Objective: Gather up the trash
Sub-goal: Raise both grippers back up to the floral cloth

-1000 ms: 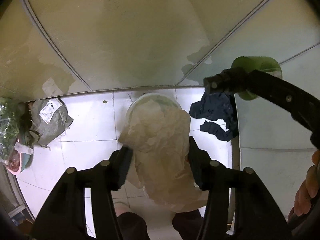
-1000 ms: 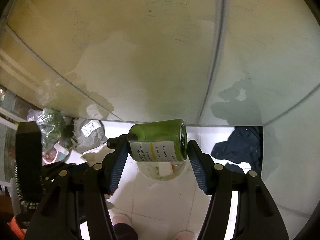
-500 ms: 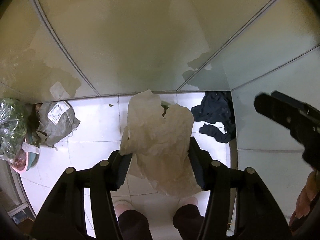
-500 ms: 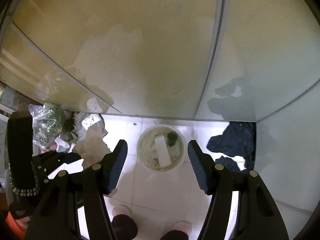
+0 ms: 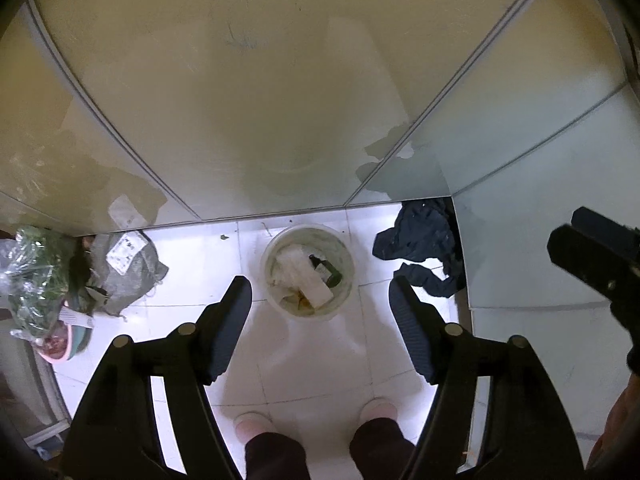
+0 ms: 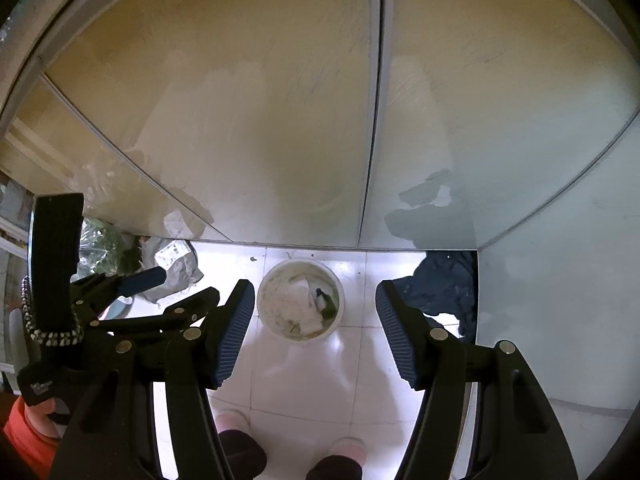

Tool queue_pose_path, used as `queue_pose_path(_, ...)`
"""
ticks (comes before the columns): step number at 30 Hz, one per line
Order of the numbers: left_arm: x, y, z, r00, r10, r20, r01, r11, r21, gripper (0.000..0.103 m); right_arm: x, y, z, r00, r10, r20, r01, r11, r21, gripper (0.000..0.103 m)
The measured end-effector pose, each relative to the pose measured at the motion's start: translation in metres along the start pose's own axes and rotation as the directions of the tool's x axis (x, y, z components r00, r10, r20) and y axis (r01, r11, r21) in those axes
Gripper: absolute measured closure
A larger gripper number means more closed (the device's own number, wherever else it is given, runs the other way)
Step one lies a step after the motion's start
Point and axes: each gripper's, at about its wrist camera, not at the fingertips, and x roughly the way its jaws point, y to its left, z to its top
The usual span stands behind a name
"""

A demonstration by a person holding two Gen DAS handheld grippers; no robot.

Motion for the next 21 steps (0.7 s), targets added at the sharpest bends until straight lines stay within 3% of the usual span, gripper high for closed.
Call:
queue_pose_path(7,-0.062,-0.005,-0.007,1.0,0.02,0.017,-0.02,1.0,0.012,0.033,-0.037,0.009,0.003,1.0,0.01,0.006,-0.01,1.0,0.001,0.044)
queue_pose_path(12,-0.127,-0.006,-0.004,0.998,0.019,0.058,-0.02,1.0,0.012,0.033,-0.082,0.022,0.007,1.0,0.011,0.025,-0.01,1.0,-0.007,0.044)
queue_pose_path(17,-0.21,-0.005,0.004,0.991,0.022,0.134,-0.025,0.999,0.02,0.033,-0.142,0.04,0.016,0.998,0.009,0.064,-0.008,1.0,-0.005,0.044)
queue_pose_path(21,-0.283,0.001,0.013,0.974,0.019,0.226,-0.028,0.999,0.035,0.033,-0.193,0.058,0.025,0.993,-0.003,0.12,0.003,1.0,0.001,0.044)
